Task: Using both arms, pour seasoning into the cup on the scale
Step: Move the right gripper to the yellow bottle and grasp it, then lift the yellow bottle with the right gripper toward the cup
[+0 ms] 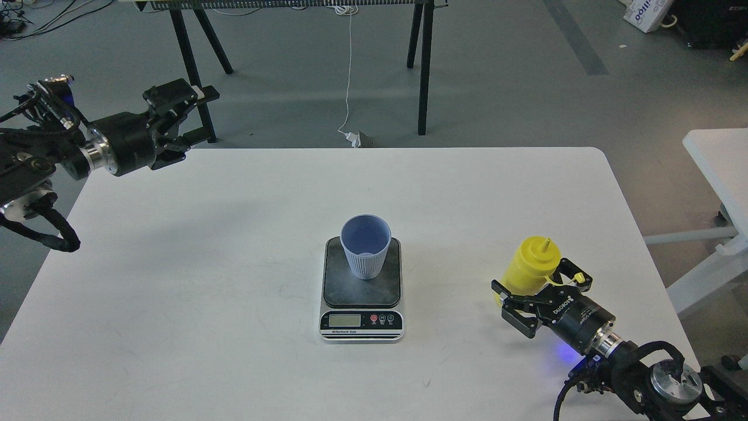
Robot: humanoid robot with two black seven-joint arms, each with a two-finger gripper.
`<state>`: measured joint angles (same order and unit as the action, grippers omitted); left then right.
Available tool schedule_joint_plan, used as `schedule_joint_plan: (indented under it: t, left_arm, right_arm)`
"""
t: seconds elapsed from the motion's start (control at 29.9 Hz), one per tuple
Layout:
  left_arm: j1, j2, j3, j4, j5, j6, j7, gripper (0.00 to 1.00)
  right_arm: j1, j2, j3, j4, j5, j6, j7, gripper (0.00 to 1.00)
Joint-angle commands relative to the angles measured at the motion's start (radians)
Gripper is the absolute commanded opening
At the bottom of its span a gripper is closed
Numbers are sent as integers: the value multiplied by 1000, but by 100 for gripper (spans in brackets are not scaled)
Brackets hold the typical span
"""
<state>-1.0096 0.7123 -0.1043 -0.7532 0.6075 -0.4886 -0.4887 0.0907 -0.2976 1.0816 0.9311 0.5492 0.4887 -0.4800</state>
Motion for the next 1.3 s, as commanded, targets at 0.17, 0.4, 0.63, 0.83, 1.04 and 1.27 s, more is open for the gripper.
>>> schedule_joint_plan:
  t: [0.17, 0.4, 0.63, 0.83, 1.04, 1.27]
  left_arm:
    - [0, 0, 0, 0, 0, 0, 0, 99]
    - [0, 4, -3, 0, -2, 0, 0, 99]
    - [-1, -4, -29, 0, -3, 0, 0, 99]
    - [0, -8, -38, 0, -3, 0, 0, 99]
    - [-1, -8, -40, 0, -2, 0, 0, 99]
    - [-1, -22, -38, 0, 0, 0, 0, 99]
  right_arm:
    - [35, 0, 1, -23, -21, 0, 26, 1]
    - [200, -32, 21, -58, -77, 0, 66, 1]
    - [614, -129, 4, -201, -470, 0, 139, 1]
    - [764, -103, -70, -149, -1028, 0, 184, 1]
    - [770, -91, -161, 20, -1458, 0, 192, 1]
    - [804, -46, -262, 112, -1624, 0, 193, 1]
